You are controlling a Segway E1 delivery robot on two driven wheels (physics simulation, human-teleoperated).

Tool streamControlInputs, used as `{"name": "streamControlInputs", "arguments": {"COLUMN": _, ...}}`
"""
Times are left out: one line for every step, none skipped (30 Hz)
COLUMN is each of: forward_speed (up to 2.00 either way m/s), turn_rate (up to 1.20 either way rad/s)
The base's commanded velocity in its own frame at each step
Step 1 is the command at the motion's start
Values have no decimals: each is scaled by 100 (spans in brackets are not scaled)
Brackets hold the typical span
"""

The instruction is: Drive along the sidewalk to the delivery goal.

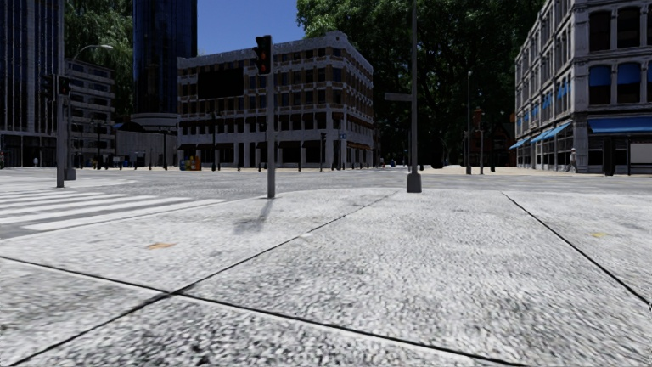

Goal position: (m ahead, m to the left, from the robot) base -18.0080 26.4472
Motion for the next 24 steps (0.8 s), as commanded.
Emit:
{"name": "streamControlInputs", "arguments": {"forward_speed": 200, "turn_rate": 0}}
{"name": "streamControlInputs", "arguments": {"forward_speed": 200, "turn_rate": 8}}
{"name": "streamControlInputs", "arguments": {"forward_speed": 200, "turn_rate": 16}}
{"name": "streamControlInputs", "arguments": {"forward_speed": 200, "turn_rate": 16}}
{"name": "streamControlInputs", "arguments": {"forward_speed": 200, "turn_rate": 28}}
{"name": "streamControlInputs", "arguments": {"forward_speed": 200, "turn_rate": 40}}
{"name": "streamControlInputs", "arguments": {"forward_speed": 200, "turn_rate": 48}}
{"name": "streamControlInputs", "arguments": {"forward_speed": 200, "turn_rate": 48}}
{"name": "streamControlInputs", "arguments": {"forward_speed": 200, "turn_rate": 50}}
{"name": "streamControlInputs", "arguments": {"forward_speed": 200, "turn_rate": 50}}
{"name": "streamControlInputs", "arguments": {"forward_speed": 200, "turn_rate": 50}}
{"name": "streamControlInputs", "arguments": {"forward_speed": 200, "turn_rate": 50}}
{"name": "streamControlInputs", "arguments": {"forward_speed": 200, "turn_rate": 51}}
{"name": "streamControlInputs", "arguments": {"forward_speed": 200, "turn_rate": 51}}
{"name": "streamControlInputs", "arguments": {"forward_speed": 200, "turn_rate": 52}}
{"name": "streamControlInputs", "arguments": {"forward_speed": 200, "turn_rate": 52}}
{"name": "streamControlInputs", "arguments": {"forward_speed": 200, "turn_rate": 52}}
{"name": "streamControlInputs", "arguments": {"forward_speed": 200, "turn_rate": 52}}
{"name": "streamControlInputs", "arguments": {"forward_speed": 200, "turn_rate": 52}}
{"name": "streamControlInputs", "arguments": {"forward_speed": 200, "turn_rate": 52}}
{"name": "streamControlInputs", "arguments": {"forward_speed": 200, "turn_rate": 52}}
{"name": "streamControlInputs", "arguments": {"forward_speed": 200, "turn_rate": 52}}
{"name": "streamControlInputs", "arguments": {"forward_speed": 200, "turn_rate": 52}}
{"name": "streamControlInputs", "arguments": {"forward_speed": 200, "turn_rate": 52}}
